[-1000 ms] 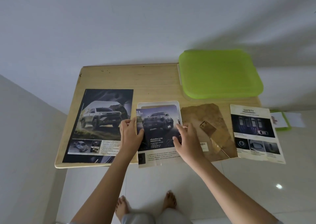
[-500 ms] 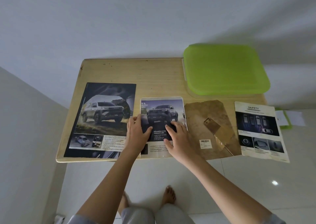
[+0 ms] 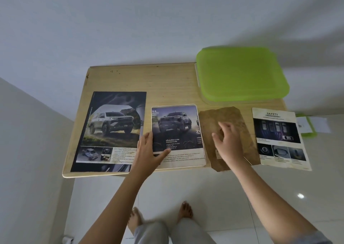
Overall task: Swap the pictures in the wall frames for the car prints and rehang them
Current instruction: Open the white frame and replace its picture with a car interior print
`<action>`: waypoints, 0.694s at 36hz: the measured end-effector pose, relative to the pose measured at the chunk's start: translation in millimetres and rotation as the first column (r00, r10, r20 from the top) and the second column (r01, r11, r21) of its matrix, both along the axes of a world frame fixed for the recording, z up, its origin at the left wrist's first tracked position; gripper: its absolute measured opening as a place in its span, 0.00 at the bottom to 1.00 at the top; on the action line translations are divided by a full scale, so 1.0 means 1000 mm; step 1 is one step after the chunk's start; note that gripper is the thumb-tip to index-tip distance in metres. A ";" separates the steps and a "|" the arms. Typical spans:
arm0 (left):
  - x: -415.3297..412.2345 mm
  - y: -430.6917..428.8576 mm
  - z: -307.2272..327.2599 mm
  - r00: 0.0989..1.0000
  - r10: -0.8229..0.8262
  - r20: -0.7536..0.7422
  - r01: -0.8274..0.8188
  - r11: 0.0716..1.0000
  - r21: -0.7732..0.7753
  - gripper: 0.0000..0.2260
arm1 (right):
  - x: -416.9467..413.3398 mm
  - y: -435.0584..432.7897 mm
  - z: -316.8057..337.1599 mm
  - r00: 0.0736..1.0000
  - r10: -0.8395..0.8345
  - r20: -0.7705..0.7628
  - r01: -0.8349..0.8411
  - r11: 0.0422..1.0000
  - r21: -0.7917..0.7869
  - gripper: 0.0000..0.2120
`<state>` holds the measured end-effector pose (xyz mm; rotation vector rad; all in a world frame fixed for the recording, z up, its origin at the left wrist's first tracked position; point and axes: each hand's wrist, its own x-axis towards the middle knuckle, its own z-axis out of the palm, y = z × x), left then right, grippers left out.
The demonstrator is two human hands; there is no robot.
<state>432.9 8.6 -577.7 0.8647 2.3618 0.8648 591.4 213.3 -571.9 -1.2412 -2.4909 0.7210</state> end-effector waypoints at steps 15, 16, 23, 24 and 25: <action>0.014 -0.023 -0.005 0.990 -0.137 -0.011 0.136 0.989 -0.055 0.52 | 0.015 0.017 -0.006 0.976 -0.102 0.193 0.092 0.994 0.058 0.18; 0.015 -0.023 -0.005 0.991 -0.135 -0.015 0.134 0.990 -0.046 0.52 | 0.014 0.017 -0.005 0.975 -0.105 0.197 0.095 0.994 0.061 0.18; 0.013 -0.024 -0.005 0.996 -0.088 -0.032 0.086 0.995 -0.048 0.48 | 0.011 0.012 0.002 0.970 -0.131 0.205 0.119 0.991 0.068 0.17; 0.012 -0.024 -0.005 0.996 -0.085 -0.033 0.083 0.995 -0.051 0.48 | 0.010 0.012 0.004 0.969 -0.136 0.206 0.125 0.990 0.068 0.17; 0.011 -0.024 -0.004 0.996 -0.085 -0.034 0.083 0.995 -0.051 0.48 | 0.009 0.011 0.006 0.968 -0.143 0.205 0.131 0.989 0.070 0.17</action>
